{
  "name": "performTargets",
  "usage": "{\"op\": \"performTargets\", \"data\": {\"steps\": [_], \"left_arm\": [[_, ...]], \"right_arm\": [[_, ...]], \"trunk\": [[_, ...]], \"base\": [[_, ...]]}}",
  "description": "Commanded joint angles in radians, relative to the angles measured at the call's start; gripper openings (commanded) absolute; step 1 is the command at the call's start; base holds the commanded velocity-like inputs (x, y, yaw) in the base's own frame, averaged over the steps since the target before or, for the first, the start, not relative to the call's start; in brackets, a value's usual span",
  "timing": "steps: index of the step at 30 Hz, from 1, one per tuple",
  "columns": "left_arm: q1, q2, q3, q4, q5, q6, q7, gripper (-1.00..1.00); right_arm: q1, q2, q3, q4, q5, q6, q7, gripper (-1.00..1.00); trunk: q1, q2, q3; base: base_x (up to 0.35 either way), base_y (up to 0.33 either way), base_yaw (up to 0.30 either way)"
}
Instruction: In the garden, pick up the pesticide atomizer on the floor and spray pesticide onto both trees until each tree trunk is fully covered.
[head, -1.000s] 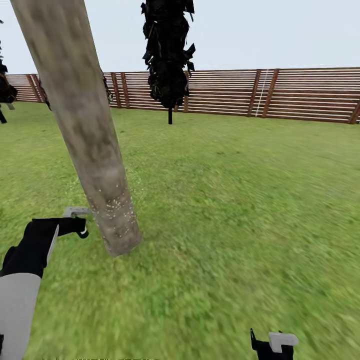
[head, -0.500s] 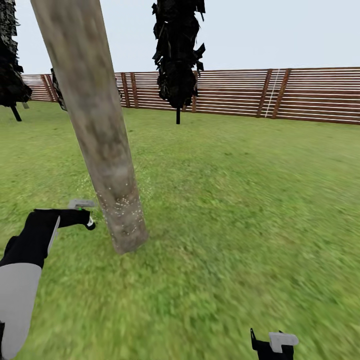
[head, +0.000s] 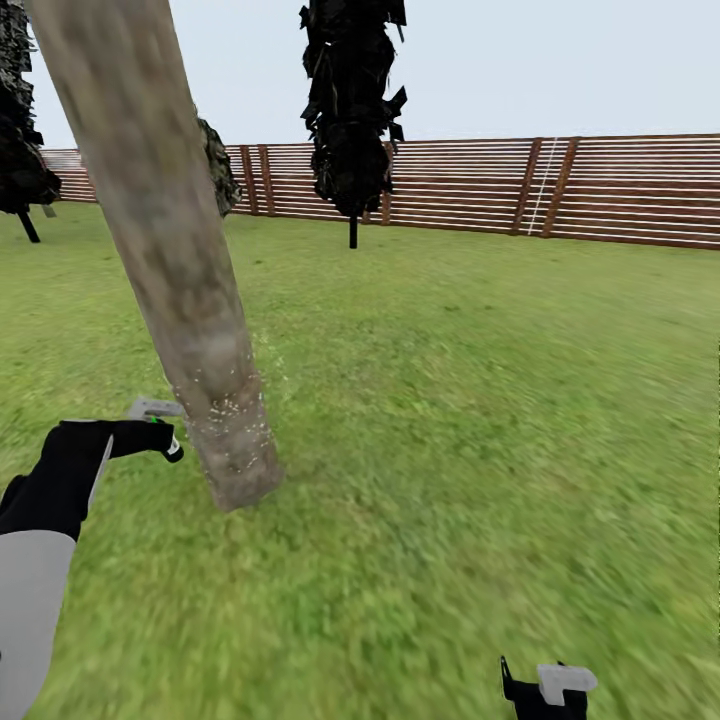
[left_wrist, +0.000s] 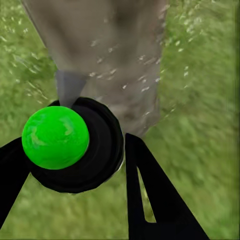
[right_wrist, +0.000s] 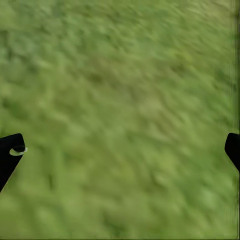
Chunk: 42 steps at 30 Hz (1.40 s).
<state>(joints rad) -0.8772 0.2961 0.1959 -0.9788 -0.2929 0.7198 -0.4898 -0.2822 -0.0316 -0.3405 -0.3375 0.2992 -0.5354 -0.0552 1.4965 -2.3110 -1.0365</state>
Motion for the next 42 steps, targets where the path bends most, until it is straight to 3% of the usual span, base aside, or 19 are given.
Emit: {"op": "performTargets", "data": {"steps": [1,22,29,32,33,35,38,42], "left_arm": [[0.0,0.0,0.001,-0.001,-0.001,0.0,0.001,-1.0],[-0.001,0.003,0.008,-0.006,0.001,0.0,0.002,-1.0],[0.001,0.004,0.006,0.003,-0.003,0.0,0.009,-1.0],[0.004,0.001,0.007,0.024,0.003,-0.002,0.045,-1.0],[0.015,0.001,0.007,0.028,0.004,-0.002,0.049,-1.0],[0.11,0.003,0.036,0.029,0.003,-0.014,0.054,-1.0],[0.146,0.003,0.069,0.03,0.003,-0.018,0.053,-1.0],[0.223,0.002,0.075,0.031,0.005,-0.079,0.053,-1.0]], "right_arm": [[0.0,0.0,0.0,0.0,0.0,0.0,0.0,1.0],[0.0,0.0,0.0,0.0,0.0,0.0,0.0,1.0],[0.0,0.001,0.0,0.0,0.0,0.0,0.0,1.0],[0.0,0.001,0.0,0.0,0.0,0.0,0.0,1.0],[0.0,0.001,0.0,0.0,0.0,0.0,0.0,1.0],[0.0,0.001,0.001,0.0,0.0,0.0,0.0,1.0],[0.0,0.001,0.0,0.0,0.0,0.0,0.0,1.0],[0.0,0.001,-0.001,-0.002,0.0,0.001,0.001,1.0]], "trunk": [[0.0,0.0,0.0],[0.0,0.0,0.0],[0.0,0.0,0.006],[0.0,0.0,0.008],[0.0,0.0,0.009],[0.0,0.0,0.011],[0.0,0.0,0.011],[0.0,0.0,0.012]], "base": [[0.103,-0.269,0.0],[0.14,-0.256,0.003],[0.002,-0.273,0.204],[0.062,-0.274,0.227],[0.075,-0.271,0.227],[0.002,-0.235,0.181],[-0.115,-0.093,0.052],[-0.093,-0.008,0.005]]}}
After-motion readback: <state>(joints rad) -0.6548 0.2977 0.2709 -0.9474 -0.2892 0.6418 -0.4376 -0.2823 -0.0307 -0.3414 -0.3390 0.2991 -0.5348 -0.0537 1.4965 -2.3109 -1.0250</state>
